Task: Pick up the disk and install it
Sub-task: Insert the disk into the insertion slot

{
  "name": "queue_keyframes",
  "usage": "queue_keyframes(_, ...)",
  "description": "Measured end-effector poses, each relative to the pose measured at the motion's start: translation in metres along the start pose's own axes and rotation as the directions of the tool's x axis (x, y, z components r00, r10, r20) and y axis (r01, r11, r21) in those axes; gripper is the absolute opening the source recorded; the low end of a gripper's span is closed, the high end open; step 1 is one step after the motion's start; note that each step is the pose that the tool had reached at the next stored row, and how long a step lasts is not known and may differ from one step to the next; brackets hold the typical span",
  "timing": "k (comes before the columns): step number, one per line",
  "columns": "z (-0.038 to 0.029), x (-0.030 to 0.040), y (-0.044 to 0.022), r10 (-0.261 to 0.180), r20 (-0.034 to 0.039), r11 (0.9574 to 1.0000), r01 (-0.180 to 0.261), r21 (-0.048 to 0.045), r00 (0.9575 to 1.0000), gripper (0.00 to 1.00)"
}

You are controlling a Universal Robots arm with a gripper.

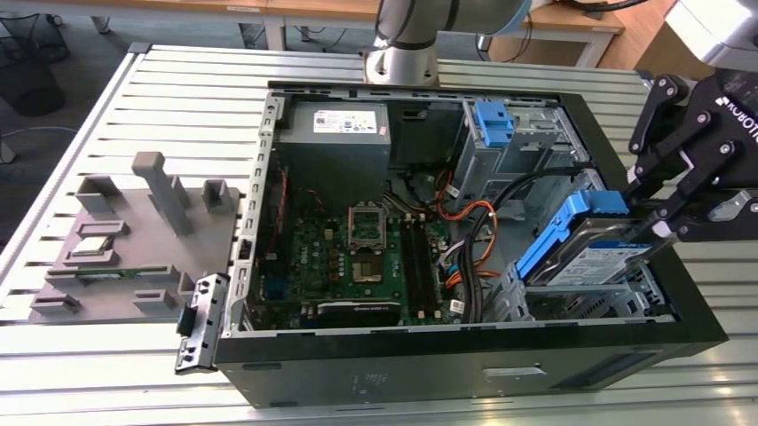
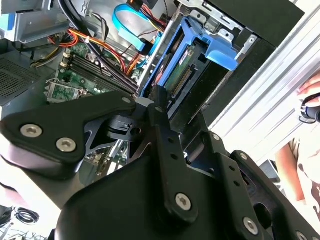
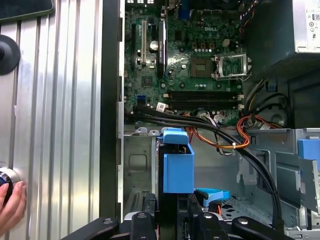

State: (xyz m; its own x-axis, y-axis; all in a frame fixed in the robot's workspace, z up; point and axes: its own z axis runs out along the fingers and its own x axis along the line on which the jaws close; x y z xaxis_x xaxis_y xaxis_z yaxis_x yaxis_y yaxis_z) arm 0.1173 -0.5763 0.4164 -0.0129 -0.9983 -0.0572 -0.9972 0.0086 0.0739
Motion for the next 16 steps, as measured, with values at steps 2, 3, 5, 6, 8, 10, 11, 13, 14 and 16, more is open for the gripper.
queue_keyframes(2, 0.0036, 0.0002, -0.0001, 0.001, 0.0000, 1.0000, -0.001, 0.0003, 1.0000, 0.35)
queue_keyframes(3, 0.0054, 0.0003, -0.0002, 0.001, 0.0001, 1.0000, -0.001, 0.0005, 1.0000, 0.35)
queue_keyframes(5, 0.0089, 0.0005, -0.0003, 0.002, 0.0000, 1.0000, -0.002, 0.0008, 1.0000, 0.35)
queue_keyframes(6, 0.0109, 0.0006, -0.0003, 0.002, 0.0001, 1.0000, -0.002, 0.0009, 1.0000, 0.35)
queue_keyframes(8, 0.0145, 0.0008, -0.0004, 0.003, 0.0002, 1.0000, -0.003, 0.0011, 1.0000, 0.35)
queue_keyframes(10, 0.0181, 0.0010, -0.0005, 0.003, 0.0003, 1.0000, -0.003, 0.0011, 1.0000, 0.35)
queue_keyframes(11, 0.0198, 0.0011, -0.0005, 0.003, 0.0002, 1.0000, -0.003, 0.0012, 1.0000, 0.35)
queue_keyframes(13, 0.0236, 0.0013, -0.0006, 0.004, 0.0002, 1.0000, -0.004, 0.0013, 1.0000, 0.35)
queue_keyframes(14, 0.0253, 0.0015, -0.0006, 0.005, 0.0002, 1.0000, -0.005, 0.0014, 1.0000, 0.35)
queue_keyframes(16, 0.0263, 0.0015, -0.0007, 0.005, 0.0000, 1.0000, -0.005, 0.0014, 1.0000, 0.35)
